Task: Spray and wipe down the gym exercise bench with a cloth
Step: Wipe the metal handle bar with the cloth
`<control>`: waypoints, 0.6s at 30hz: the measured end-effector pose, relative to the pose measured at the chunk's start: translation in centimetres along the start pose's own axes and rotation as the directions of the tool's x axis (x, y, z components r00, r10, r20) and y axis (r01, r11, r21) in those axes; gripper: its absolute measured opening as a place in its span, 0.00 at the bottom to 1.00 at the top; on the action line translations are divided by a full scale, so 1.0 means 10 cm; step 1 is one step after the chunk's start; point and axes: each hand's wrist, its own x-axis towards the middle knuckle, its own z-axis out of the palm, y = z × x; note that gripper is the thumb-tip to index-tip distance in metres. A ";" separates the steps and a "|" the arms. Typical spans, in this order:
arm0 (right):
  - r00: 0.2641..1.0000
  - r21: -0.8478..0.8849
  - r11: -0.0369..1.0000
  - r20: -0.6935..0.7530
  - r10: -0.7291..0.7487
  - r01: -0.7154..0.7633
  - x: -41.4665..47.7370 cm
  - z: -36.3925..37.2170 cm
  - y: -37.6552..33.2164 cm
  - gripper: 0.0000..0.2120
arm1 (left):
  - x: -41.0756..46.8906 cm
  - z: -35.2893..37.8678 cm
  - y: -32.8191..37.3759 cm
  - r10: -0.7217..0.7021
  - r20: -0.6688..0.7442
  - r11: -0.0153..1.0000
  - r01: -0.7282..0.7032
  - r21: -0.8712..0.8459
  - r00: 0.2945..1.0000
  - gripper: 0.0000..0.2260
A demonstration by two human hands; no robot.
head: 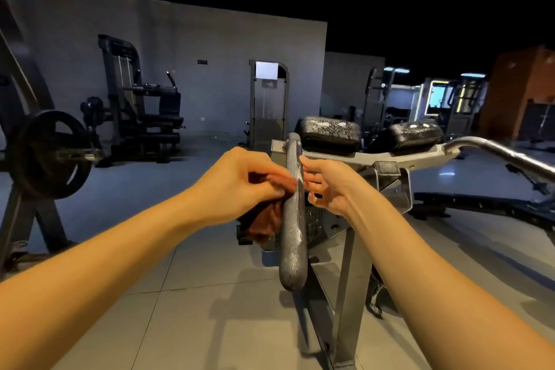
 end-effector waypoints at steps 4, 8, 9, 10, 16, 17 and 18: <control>1.000 -0.005 1.000 -0.010 -0.001 0.001 0.00 0.01 0.01 0.07 | 0.07 0.02 0.05 0.031 -0.046 0.999 -0.030 0.030 0.998 0.06; 1.000 -0.009 1.000 -0.011 0.013 -0.013 0.00 0.01 -0.01 0.07 | 0.70 0.16 -0.25 -0.101 -0.196 0.987 0.123 0.103 0.975 0.07; 1.000 -0.012 1.000 -0.014 0.020 -0.020 -0.01 0.01 -0.02 0.07 | 0.76 0.17 -0.31 -0.146 -0.225 0.982 0.168 0.084 0.963 0.06; 1.000 -0.017 1.000 -0.016 0.025 -0.025 -0.01 0.01 -0.02 0.08 | 0.76 0.18 -0.34 -0.164 -0.243 0.980 0.186 0.070 0.956 0.06; 1.000 -0.045 0.999 -0.012 -0.016 0.015 -0.02 -0.01 -0.05 0.07 | -0.15 0.09 0.09 0.004 -0.079 1.000 -0.003 0.013 0.997 0.06; 1.000 -0.067 0.997 -0.009 -0.025 0.025 -0.03 -0.02 -0.05 0.08 | -0.36 0.07 0.21 0.014 -0.028 0.999 -0.015 -0.030 1.000 0.06; 0.999 -0.090 0.995 -0.003 -0.035 0.035 -0.02 -0.04 -0.06 0.08 | -0.52 0.05 0.29 0.027 0.011 0.997 -0.026 -0.070 1.000 0.06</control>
